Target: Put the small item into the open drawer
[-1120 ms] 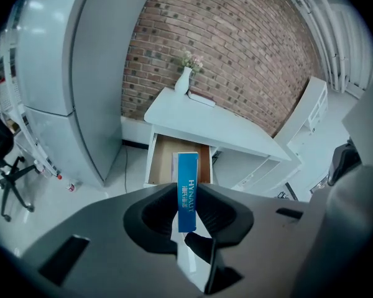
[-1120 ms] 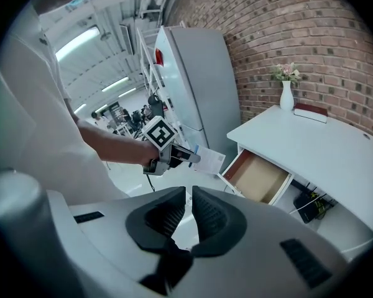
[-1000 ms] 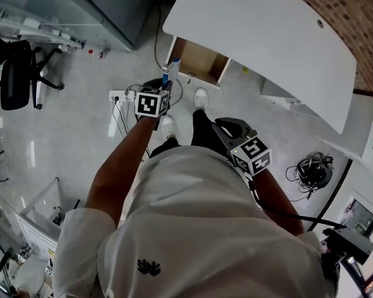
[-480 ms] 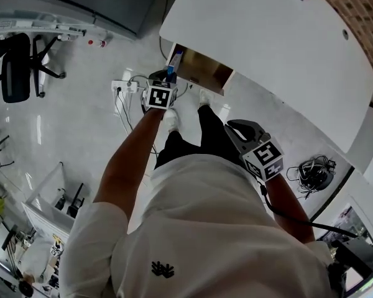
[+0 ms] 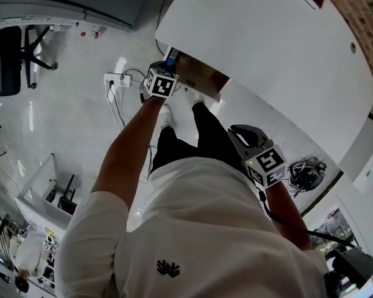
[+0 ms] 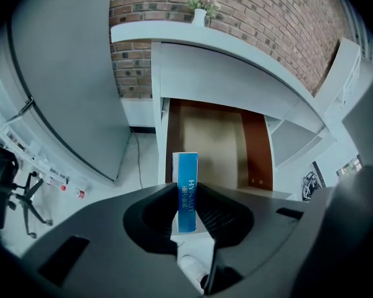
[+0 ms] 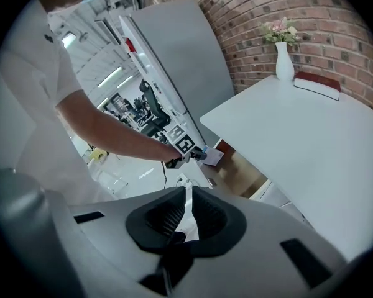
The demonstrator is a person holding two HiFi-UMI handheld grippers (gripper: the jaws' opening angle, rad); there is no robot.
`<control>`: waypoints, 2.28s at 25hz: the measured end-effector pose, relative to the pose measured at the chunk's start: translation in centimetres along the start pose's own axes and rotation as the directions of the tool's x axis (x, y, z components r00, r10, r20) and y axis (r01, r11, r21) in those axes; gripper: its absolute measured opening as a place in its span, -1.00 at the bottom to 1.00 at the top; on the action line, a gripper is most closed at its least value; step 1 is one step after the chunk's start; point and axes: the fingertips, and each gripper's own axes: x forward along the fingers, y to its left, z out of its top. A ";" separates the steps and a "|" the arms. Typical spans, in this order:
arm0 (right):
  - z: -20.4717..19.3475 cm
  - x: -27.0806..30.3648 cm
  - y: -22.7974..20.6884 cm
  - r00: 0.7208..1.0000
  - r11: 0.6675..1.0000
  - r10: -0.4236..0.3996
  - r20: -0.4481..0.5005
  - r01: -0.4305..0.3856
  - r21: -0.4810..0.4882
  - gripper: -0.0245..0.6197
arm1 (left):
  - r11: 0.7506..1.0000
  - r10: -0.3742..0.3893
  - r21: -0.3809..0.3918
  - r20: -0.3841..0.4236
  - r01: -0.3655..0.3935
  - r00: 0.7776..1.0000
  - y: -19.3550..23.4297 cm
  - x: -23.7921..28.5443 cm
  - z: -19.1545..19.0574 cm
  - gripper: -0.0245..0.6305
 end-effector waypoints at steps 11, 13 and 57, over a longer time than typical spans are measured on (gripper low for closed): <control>0.1 0.9 -2.4 1.000 1.000 0.002 -0.006 -0.002 0.026 -0.75 | 0.999 0.039 0.009 -0.059 -0.038 0.997 1.3 3.9 -0.2 -0.61; 0.2 1.1 -2.4 1.000 1.000 0.005 -0.001 -0.005 0.026 -0.75 | 0.999 0.041 0.008 -0.071 -0.041 0.997 1.5 4.1 -0.5 -0.61; 2.3 1.4 17.2 0.991 0.991 -0.023 0.128 0.040 -0.130 -0.75 | 0.978 -0.193 -0.021 0.285 0.208 0.939 -1.8 -25.9 -6.4 -0.70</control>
